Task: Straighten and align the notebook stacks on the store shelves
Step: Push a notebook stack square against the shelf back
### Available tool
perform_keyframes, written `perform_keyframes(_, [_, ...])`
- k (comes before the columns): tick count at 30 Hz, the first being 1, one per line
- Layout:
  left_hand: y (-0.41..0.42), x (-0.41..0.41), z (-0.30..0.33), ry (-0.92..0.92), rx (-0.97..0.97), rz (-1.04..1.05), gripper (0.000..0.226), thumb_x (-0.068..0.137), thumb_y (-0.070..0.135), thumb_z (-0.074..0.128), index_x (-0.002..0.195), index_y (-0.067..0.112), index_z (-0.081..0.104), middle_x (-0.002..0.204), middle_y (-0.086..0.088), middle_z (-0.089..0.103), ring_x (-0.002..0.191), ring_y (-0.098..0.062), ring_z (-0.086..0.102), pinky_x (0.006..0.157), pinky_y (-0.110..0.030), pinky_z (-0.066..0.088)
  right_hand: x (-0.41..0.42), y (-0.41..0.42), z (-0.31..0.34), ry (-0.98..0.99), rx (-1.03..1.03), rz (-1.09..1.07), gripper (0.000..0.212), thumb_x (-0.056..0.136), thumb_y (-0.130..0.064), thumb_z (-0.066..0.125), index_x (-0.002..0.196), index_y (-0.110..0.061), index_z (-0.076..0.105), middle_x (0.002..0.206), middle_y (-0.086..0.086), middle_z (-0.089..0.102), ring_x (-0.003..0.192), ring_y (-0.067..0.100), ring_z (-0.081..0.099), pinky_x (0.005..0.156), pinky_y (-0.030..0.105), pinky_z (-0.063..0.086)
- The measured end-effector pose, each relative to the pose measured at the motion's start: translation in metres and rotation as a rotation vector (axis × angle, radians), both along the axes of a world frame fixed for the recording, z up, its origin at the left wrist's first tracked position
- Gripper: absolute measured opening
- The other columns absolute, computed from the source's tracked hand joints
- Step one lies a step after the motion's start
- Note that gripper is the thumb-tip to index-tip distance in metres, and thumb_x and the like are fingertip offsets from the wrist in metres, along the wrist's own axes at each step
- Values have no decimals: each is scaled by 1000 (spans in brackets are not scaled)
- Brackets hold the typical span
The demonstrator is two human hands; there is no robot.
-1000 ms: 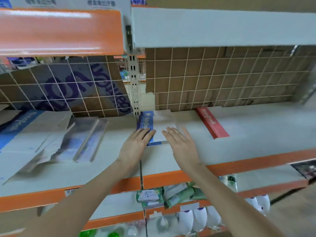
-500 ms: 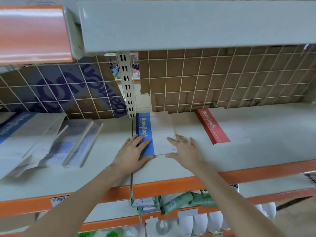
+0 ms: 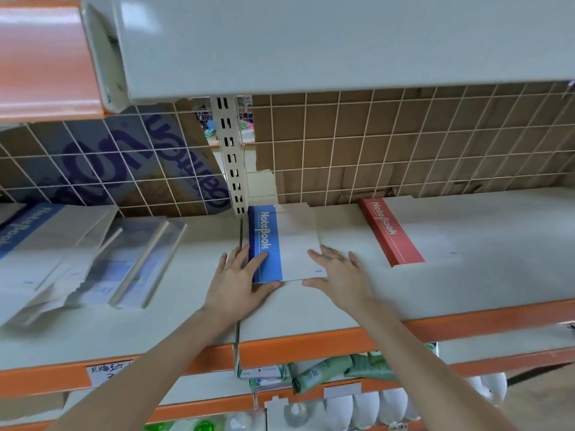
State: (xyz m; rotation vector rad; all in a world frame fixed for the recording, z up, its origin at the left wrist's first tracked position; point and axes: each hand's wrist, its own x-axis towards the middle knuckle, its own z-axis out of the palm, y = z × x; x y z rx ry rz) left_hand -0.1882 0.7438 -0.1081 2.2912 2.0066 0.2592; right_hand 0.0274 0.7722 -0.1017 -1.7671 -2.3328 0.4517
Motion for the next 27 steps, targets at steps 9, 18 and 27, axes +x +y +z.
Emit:
perform_keyframes(9, [0, -11, -3, -95, -77, -54, 68, 91, 61, 37, 149, 30, 18, 158, -1, 11, 145, -16, 1, 116, -35, -4, 5, 13, -5, 78, -31, 18, 68, 88, -50, 56, 147, -30, 30, 158, -2, 20, 145, 10, 10, 116, 42, -2])
perform_keyframes(18, [4, -17, -1, -168, -39, -35, 64, 91, 55, 44, 147, 29, 28, 155, 0, 24, 144, -13, 11, 116, -35, -3, 3, 21, -9, 42, -8, 12, 68, 85, -53, 58, 146, -34, 32, 157, -3, 23, 145, 10, 10, 115, 44, -4])
perform_keyframes(27, [9, -19, 2, -66, -66, 1, 67, 85, 61, 48, 144, 36, 30, 153, 6, 28, 144, -16, 11, 115, -46, -1, 1, 14, -7, 9, -61, 26, 77, 86, -54, 57, 149, -34, 20, 160, -2, 9, 146, 12, -1, 114, 50, -7])
